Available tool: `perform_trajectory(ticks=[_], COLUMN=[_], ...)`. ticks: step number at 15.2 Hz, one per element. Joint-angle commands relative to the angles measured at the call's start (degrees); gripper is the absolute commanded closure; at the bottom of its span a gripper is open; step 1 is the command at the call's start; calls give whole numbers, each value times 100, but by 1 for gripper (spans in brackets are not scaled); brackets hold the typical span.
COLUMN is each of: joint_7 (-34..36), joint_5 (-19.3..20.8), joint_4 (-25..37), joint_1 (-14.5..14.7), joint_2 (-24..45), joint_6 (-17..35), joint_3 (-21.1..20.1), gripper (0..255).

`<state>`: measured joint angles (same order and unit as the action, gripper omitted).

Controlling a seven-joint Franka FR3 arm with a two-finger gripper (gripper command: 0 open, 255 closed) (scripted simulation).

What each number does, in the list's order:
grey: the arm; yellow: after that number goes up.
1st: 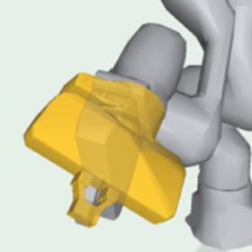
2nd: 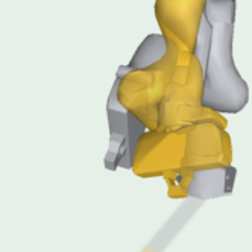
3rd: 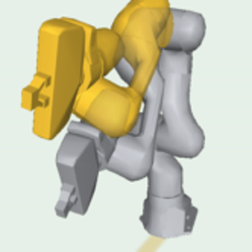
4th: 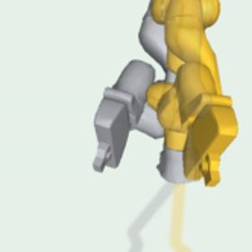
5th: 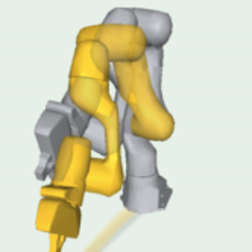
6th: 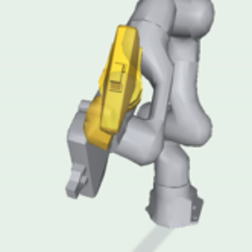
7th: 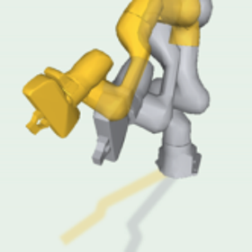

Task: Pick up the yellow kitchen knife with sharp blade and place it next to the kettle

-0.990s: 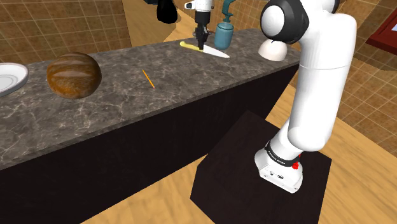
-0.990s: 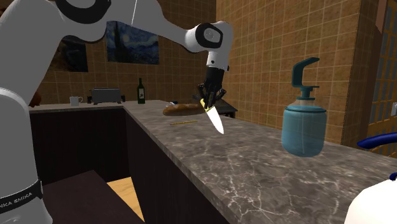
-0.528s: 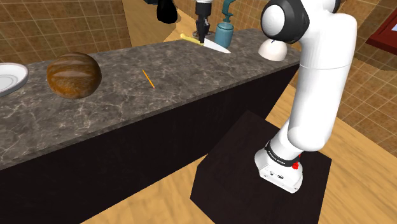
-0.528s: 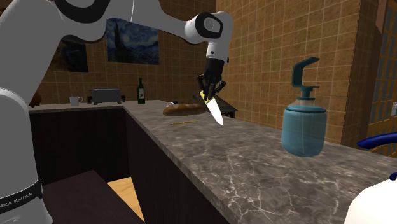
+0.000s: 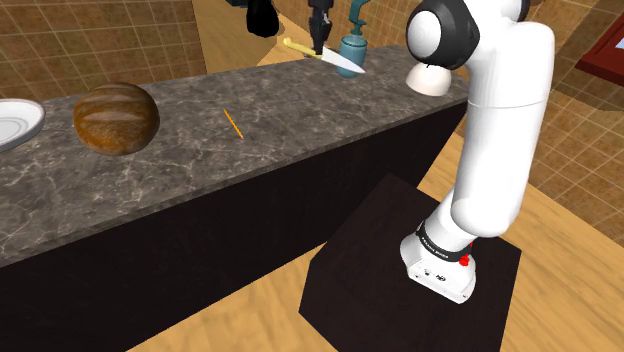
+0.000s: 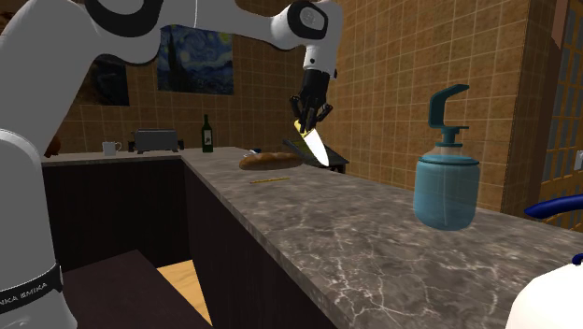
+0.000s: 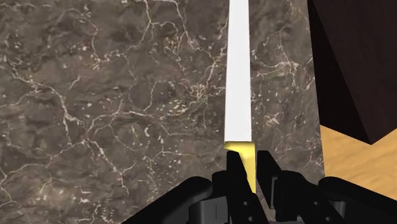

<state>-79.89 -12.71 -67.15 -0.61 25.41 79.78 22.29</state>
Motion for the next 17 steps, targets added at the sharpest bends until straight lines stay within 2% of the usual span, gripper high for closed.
perform_trajectory(ticks=[1,8,12,17], joint_7=[5,55,-386,-924], joint_5=[-15,-133,124,391], joint_4=[224,1236,222,-585], joint_1=[-41,-237,-294,-489], joint_2=[41,345,-304,-857], joint_6=[-187,-891,-550,-306], joint_3=[2,-19,156,364], gripper=[255,255,255,255])
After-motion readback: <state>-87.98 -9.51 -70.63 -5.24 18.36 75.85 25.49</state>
